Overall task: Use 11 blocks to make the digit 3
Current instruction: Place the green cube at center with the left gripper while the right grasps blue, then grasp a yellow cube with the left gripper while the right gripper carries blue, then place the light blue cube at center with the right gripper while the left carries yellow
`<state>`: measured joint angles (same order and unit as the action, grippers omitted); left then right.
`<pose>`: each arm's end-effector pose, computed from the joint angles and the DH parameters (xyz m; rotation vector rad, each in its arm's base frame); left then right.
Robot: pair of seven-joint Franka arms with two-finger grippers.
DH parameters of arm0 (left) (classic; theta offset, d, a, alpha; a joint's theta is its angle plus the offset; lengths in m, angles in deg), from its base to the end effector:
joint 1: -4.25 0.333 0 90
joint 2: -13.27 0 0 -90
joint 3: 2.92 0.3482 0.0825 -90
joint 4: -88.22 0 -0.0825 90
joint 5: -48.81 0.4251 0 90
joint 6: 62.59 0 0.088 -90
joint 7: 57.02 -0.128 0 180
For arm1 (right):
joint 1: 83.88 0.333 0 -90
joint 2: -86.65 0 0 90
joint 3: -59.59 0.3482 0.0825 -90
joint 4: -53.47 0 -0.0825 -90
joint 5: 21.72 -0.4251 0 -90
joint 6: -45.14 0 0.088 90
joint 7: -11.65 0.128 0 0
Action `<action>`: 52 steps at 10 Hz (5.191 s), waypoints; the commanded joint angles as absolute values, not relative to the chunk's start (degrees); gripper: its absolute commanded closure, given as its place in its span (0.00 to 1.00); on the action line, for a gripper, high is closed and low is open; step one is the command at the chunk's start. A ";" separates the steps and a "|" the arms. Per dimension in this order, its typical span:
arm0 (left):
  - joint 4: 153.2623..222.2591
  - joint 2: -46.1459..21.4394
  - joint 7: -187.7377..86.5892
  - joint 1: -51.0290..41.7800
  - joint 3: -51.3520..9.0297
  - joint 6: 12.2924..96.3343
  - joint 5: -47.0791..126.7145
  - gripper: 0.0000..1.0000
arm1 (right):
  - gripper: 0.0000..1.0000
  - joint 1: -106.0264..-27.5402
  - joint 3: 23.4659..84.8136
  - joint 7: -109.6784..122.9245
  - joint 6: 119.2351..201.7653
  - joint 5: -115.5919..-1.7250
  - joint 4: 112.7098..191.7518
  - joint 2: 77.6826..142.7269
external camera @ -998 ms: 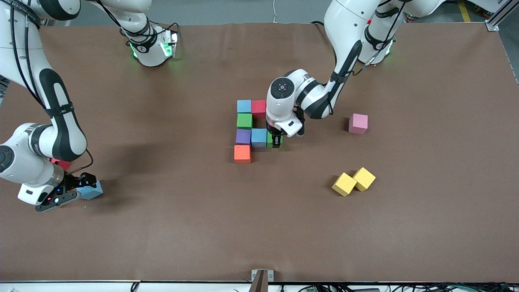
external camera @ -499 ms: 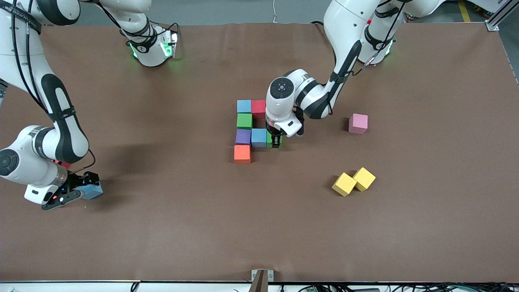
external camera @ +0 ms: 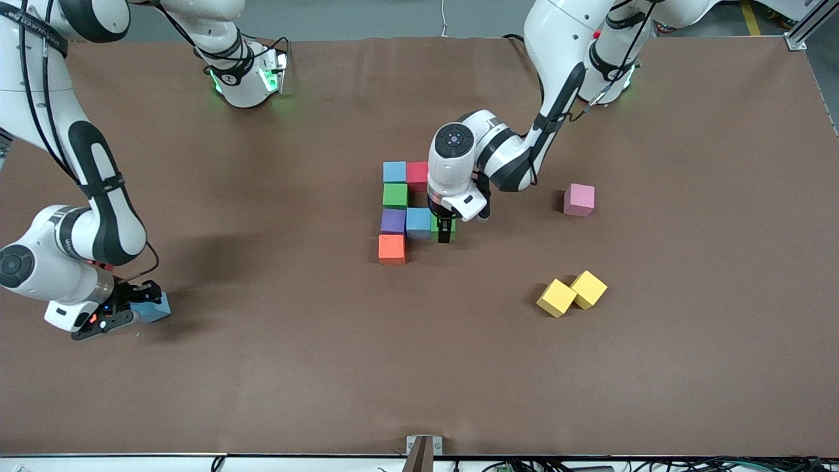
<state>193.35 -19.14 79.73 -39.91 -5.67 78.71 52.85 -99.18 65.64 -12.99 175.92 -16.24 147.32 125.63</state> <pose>0.4804 -0.5097 0.2033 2.2253 2.1209 0.0281 0.7234 -0.1297 0.1944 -3.0991 -0.4841 0.0486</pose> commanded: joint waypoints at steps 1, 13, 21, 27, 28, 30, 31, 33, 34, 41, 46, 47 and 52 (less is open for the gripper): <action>194.04 -13.30 75.89 -39.35 -5.47 72.35 54.08 0.00 | 1.00 -98.47 71.95 0.43 164.90 -15.84 144.71 121.21; 193.60 -16.52 26.50 -15.27 -5.30 76.54 58.48 0.00 | 1.00 -59.65 72.88 62.97 179.88 -12.41 142.34 125.40; 190.27 -21.97 24.01 -11.92 -5.38 81.55 58.21 0.00 | 1.00 -52.07 67.41 64.83 180.14 -12.06 139.17 130.60; 190.27 -24.00 23.75 -12.10 -5.30 82.52 58.39 0.14 | 1.00 -52.59 67.24 64.65 180.14 -11.53 139.08 131.04; 190.09 -24.00 23.75 -11.92 -5.30 82.52 58.39 0.31 | 1.00 -52.68 67.24 64.65 180.14 -11.27 139.08 131.30; 189.04 -24.43 24.62 -11.92 -5.30 82.52 58.30 0.48 | 0.98 -52.51 67.24 64.65 180.14 -11.27 139.08 131.48; 188.86 -24.44 24.97 -11.92 -5.38 82.52 57.87 0.61 | 0.94 -52.50 67.32 64.65 180.14 -11.27 139.08 131.56; 187.03 -24.00 27.42 -11.92 -5.38 82.35 57.42 0.80 | 0.66 -52.59 67.32 64.65 180.14 -11.27 139.08 131.56; 184.14 -24.35 31.09 -12.53 -5.47 80.78 57.34 0.80 | 0.54 -52.51 67.32 64.74 180.14 -11.27 139.08 131.56; 171.30 -26.97 49.47 -20.34 -5.65 72.50 44.87 0.80 | 0.01 -53.03 67.41 64.74 179.88 -11.70 138.99 131.04; 166.98 -32.60 60.21 -27.37 -5.82 75.91 44.15 0.80 | 0.01 -61.27 68.91 60.81 166.30 -16.09 139.08 119.38; 166.97 -33.83 61.18 -29.04 -5.82 77.23 44.15 0.80 | 0.00 -63.82 68.91 55.22 162.78 -18.27 139.16 116.91; 166.97 -36.65 69.09 -33.10 -6.17 81.29 43.54 0.80 | 0.00 -80.33 68.82 30.95 145.37 -20.58 139.43 105.83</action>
<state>168.60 -36.00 68.06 -32.49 -6.29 81.33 44.83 -76.02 67.51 36.00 147.80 -19.65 136.66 109.97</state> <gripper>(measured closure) 0.405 0.000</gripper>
